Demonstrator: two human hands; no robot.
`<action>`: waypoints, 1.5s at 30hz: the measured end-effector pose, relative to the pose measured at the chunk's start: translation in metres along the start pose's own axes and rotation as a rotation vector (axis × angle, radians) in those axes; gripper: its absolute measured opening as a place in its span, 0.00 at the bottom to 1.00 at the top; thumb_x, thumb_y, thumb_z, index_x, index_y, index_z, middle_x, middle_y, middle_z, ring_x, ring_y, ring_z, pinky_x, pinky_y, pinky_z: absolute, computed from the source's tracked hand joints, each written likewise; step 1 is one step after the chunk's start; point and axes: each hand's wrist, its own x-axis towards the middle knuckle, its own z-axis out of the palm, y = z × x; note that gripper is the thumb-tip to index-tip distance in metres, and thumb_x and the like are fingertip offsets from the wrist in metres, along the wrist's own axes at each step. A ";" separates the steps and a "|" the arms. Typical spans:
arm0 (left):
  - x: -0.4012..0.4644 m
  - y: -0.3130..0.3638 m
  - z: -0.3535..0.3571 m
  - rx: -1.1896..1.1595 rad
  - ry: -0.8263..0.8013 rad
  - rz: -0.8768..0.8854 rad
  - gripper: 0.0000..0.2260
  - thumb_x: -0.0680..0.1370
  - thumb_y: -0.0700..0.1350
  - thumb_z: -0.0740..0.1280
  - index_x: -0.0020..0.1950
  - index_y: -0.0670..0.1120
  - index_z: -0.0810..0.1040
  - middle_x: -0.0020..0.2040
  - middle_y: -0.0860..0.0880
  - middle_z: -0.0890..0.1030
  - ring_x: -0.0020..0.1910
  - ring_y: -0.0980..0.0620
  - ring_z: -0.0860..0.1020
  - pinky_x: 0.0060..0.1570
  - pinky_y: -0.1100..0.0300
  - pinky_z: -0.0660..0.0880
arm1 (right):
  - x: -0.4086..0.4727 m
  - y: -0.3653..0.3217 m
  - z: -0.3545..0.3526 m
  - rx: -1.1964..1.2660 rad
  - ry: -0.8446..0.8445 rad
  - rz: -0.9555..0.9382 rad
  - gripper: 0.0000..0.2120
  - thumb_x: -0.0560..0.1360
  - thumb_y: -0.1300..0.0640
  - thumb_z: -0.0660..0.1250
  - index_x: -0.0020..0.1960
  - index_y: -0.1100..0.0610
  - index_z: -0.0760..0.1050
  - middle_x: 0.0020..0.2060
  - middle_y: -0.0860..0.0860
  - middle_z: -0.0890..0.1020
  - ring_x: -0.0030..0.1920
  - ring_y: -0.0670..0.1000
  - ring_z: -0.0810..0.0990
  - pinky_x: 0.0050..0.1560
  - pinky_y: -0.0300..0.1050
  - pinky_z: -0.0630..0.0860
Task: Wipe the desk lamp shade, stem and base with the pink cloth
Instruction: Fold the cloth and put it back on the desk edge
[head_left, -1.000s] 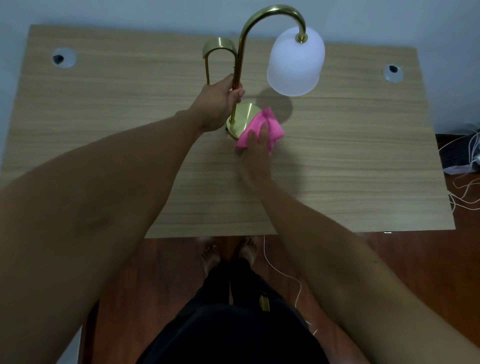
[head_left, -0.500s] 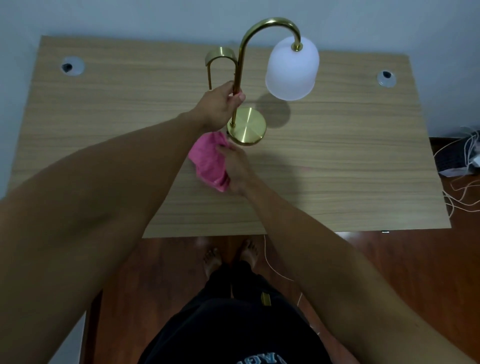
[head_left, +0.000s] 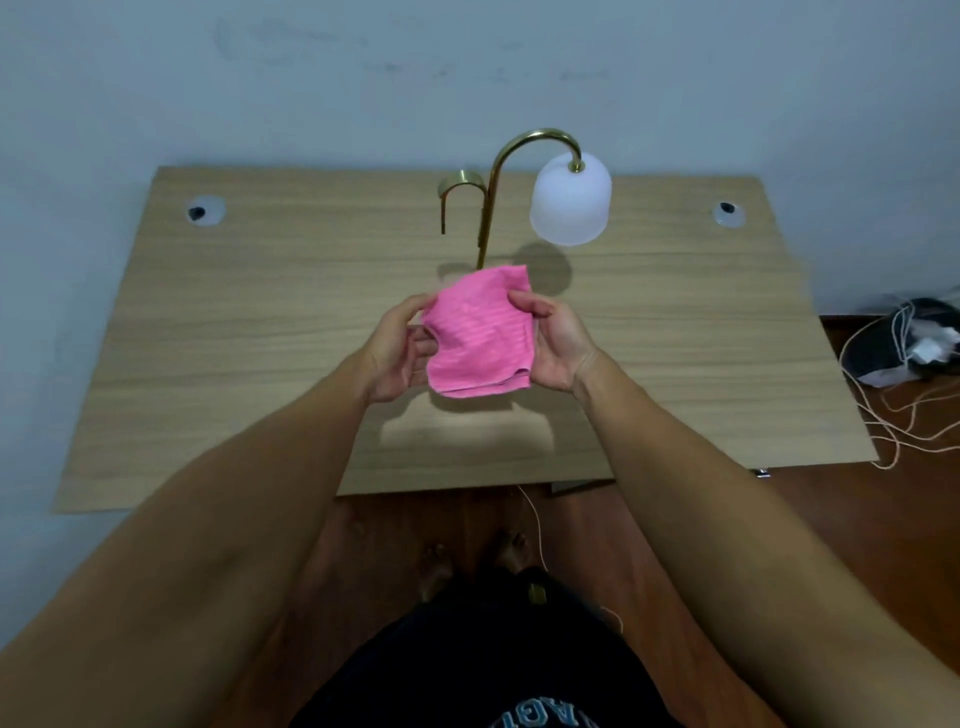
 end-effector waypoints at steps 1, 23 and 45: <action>-0.001 -0.002 0.003 -0.029 0.004 0.032 0.18 0.78 0.60 0.64 0.47 0.44 0.77 0.37 0.49 0.79 0.35 0.49 0.79 0.41 0.57 0.76 | -0.003 -0.002 -0.002 0.002 0.023 -0.015 0.21 0.77 0.56 0.68 0.66 0.63 0.69 0.49 0.57 0.78 0.51 0.58 0.79 0.64 0.54 0.74; 0.048 -0.039 0.223 0.327 0.023 0.194 0.14 0.86 0.44 0.59 0.71 0.46 0.66 0.48 0.45 0.78 0.27 0.56 0.79 0.20 0.68 0.71 | -0.112 -0.075 -0.186 -0.354 0.428 -0.132 0.15 0.87 0.60 0.57 0.73 0.60 0.69 0.56 0.59 0.84 0.52 0.57 0.86 0.48 0.54 0.87; 0.131 -0.100 0.345 0.433 0.006 0.118 0.24 0.84 0.47 0.61 0.78 0.52 0.56 0.65 0.45 0.75 0.53 0.37 0.83 0.41 0.40 0.84 | -0.159 -0.114 -0.328 -1.243 0.920 -0.214 0.15 0.84 0.57 0.60 0.70 0.58 0.72 0.63 0.57 0.81 0.61 0.58 0.80 0.58 0.48 0.74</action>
